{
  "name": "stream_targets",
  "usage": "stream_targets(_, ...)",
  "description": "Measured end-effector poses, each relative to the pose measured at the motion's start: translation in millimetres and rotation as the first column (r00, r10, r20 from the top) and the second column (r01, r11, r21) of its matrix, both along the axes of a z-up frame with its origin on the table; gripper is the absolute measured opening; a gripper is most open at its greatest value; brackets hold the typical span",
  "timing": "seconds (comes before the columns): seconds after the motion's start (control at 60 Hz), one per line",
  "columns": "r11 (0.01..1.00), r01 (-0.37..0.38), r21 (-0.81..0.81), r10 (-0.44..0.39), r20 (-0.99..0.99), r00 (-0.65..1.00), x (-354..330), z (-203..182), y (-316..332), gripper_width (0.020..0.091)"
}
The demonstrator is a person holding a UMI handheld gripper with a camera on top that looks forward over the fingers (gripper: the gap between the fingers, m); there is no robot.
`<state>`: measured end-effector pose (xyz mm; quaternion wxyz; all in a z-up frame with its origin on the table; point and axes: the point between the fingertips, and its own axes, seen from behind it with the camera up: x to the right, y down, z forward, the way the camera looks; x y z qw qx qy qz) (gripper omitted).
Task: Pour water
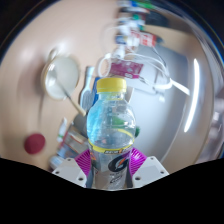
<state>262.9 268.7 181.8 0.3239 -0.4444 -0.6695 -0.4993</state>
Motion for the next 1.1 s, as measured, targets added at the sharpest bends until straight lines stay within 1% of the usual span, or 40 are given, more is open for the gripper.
stream_targets(0.033,0.994,0.071,-0.078,-0.089,-0.250,0.964,7,-20,-12,0.0466)
stream_targets(0.067,0.972,0.121,-0.203,-0.204,-0.456,0.866,11,-23,-18,0.0464)
stream_targets(0.1,0.953,0.122,-0.278,-0.280,-0.649,0.707,6,-24,-25,0.0463)
stream_targets(0.133,0.946,0.102,-0.307,-0.314,-0.794,0.521,3,-16,-26,0.0466)
stream_targets(0.15,0.949,0.098,-0.298,-0.312,-0.860,0.404,3,-17,-31,0.0466)
stream_targets(0.183,0.940,0.114,-0.322,-0.341,-0.908,0.243,19,-9,-24,0.0463)
stream_targets(0.233,0.923,0.131,-0.362,-0.367,-0.930,0.017,41,-15,-22,0.0464)
stream_targets(0.283,0.913,0.131,-0.385,-0.366,-0.918,-0.153,62,-24,-22,0.0464)
stream_targets(0.3,0.916,0.132,-0.378,-0.343,-0.910,-0.231,70,-30,-28,0.0464)
stream_targets(0.333,0.911,0.128,-0.393,-0.350,-0.898,-0.265,81,-34,-20,0.0464)
stream_targets(0.417,0.902,0.131,-0.411,-0.350,-0.874,-0.337,100,-58,-22,0.0464)
stream_targets(0.433,0.907,0.134,-0.398,-0.328,-0.871,-0.366,106,-76,-37,0.0463)
stream_targets(0.467,0.906,0.121,-0.406,-0.348,-0.876,-0.334,105,-72,-24,0.0470)
stream_targets(0.517,0.913,0.104,-0.395,-0.342,-0.878,-0.334,103,-85,-30,0.0469)
stream_targets(0.7,0.931,0.034,-0.364,-0.336,-0.889,-0.311,91,-106,-37,0.0481)
stream_targets(0.717,0.930,0.030,-0.365,-0.339,-0.889,-0.309,90,-109,-37,0.0483)
stream_targets(0.733,0.930,0.026,-0.367,-0.342,-0.888,-0.309,89,-111,-38,0.0504)
stream_targets(0.75,0.940,0.019,-0.341,-0.318,-0.893,-0.318,88,-106,-37,0.0485)
stream_targets(0.833,0.950,-0.002,-0.312,-0.294,-0.894,-0.339,86,-108,-38,0.0485)
stream_targets(0.933,0.962,-0.009,-0.272,-0.259,-0.908,-0.329,86,-106,-41,0.0486)
stream_targets(1.1,0.963,-0.009,-0.268,-0.255,-0.906,-0.338,86,-105,-40,0.0488)
